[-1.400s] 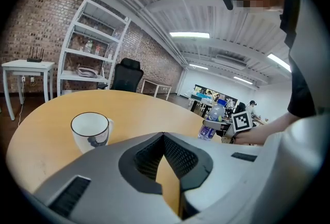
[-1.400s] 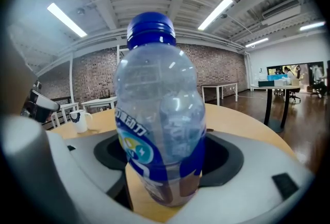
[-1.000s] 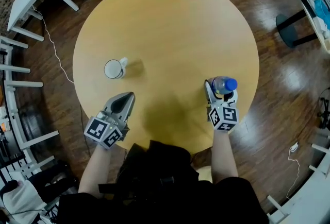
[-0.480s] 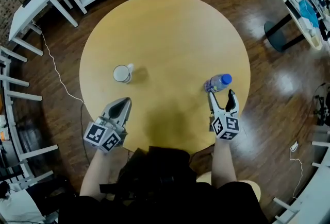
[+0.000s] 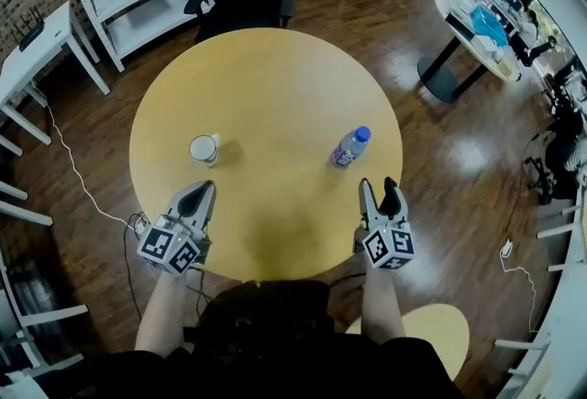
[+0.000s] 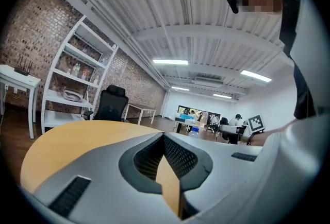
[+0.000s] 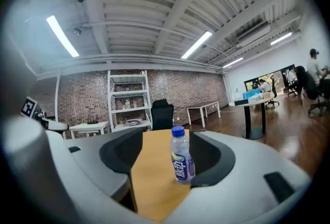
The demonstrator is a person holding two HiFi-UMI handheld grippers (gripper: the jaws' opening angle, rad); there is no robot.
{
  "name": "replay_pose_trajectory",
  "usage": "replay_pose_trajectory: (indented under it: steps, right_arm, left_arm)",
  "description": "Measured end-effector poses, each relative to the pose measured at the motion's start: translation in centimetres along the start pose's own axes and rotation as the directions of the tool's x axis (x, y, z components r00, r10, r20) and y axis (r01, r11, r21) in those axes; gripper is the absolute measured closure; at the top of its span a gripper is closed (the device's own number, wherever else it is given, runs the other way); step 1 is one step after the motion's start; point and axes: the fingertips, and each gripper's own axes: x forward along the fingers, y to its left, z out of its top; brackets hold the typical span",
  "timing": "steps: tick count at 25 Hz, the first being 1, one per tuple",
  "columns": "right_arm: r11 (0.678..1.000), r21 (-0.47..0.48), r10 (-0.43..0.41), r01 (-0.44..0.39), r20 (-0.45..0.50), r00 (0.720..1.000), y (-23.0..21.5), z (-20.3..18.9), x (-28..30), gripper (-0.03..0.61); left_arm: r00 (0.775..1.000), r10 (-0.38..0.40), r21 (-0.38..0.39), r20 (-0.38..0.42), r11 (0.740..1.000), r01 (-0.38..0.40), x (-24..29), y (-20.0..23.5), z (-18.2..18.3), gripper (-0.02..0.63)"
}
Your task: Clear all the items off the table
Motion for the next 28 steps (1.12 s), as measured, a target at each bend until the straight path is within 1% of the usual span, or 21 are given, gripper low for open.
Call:
replay_pose_trajectory:
  steps: [3,6,10,15,21,25,28]
  right_arm:
    - [1.0,0.008,-0.014,0.014,0.061,0.998,0.6,1.4,-2.5,0.353]
    - [1.0,0.008,0.004,-0.005,0.109,0.994,1.4,2.8,-3.5,0.477]
    - [0.999,-0.026,0.023,-0.019,0.14,0.99,2.3,4.3,-4.4,0.574]
    - [0.996,-0.064,0.068,-0.059,0.155,0.986,3.2,5.0,-5.4,0.575]
    - [0.994,-0.078,0.085,-0.072,0.178,0.98,3.9,5.6,-6.1,0.577]
    - [0.993,-0.078,0.097,-0.085,0.164,0.982,4.7,5.0,-6.2,0.577]
    - [0.992,-0.077,0.11,-0.098,0.171,0.979,4.5,5.5,-5.9,0.577]
  left_arm:
    - [0.999,-0.022,0.003,0.039,1.0,0.022,-0.6,-0.8,0.8,0.612]
    - [0.998,-0.029,0.012,0.061,1.0,0.028,-1.4,-1.1,1.7,0.612]
    - [0.997,-0.004,0.018,0.081,1.0,0.003,-3.4,-0.6,2.4,0.612]
    - [0.992,0.051,0.012,0.116,0.999,-0.053,-5.8,0.3,2.4,0.612]
    - [0.99,0.042,0.031,0.136,0.998,-0.047,-6.7,-0.1,3.1,0.612]
    - [0.988,0.06,0.029,0.141,0.998,-0.064,-7.8,0.2,3.1,0.612]
    - [0.986,0.073,0.036,0.151,0.996,-0.079,-7.9,0.1,3.4,0.612]
